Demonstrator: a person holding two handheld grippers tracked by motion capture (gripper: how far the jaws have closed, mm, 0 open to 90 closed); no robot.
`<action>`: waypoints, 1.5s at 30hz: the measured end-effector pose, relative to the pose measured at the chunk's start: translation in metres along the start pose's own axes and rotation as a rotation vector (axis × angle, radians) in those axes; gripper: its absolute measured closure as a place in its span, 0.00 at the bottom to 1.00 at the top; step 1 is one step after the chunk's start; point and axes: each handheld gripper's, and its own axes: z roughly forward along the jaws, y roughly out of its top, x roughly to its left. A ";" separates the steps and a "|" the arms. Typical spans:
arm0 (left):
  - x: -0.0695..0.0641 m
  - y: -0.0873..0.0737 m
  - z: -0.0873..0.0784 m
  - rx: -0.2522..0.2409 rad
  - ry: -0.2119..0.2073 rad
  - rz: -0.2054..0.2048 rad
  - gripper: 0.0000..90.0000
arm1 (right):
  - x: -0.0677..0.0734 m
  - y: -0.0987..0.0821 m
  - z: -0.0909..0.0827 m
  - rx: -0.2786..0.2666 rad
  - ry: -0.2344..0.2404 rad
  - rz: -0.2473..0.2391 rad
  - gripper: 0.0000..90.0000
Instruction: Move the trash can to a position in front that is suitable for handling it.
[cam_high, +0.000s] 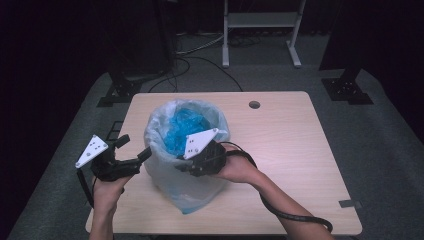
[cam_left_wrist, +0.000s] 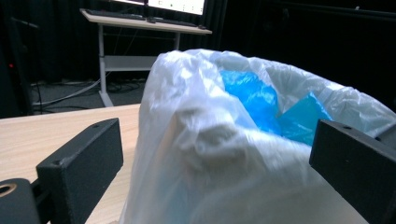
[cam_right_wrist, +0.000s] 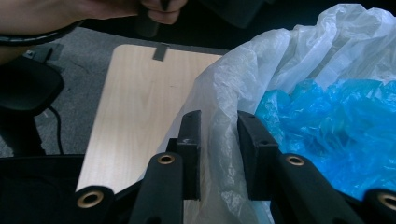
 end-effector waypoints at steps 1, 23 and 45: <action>-0.001 0.001 0.000 -0.005 0.003 0.001 0.02 | 0.002 0.001 0.000 0.000 0.006 -0.009 0.80; 0.004 0.002 -0.002 0.024 0.010 0.025 0.16 | 0.020 0.006 0.006 -0.017 0.051 -0.027 0.45; 0.005 -0.003 0.004 -0.002 0.037 0.053 0.46 | -0.028 -0.026 -0.054 -0.163 -0.148 0.299 0.31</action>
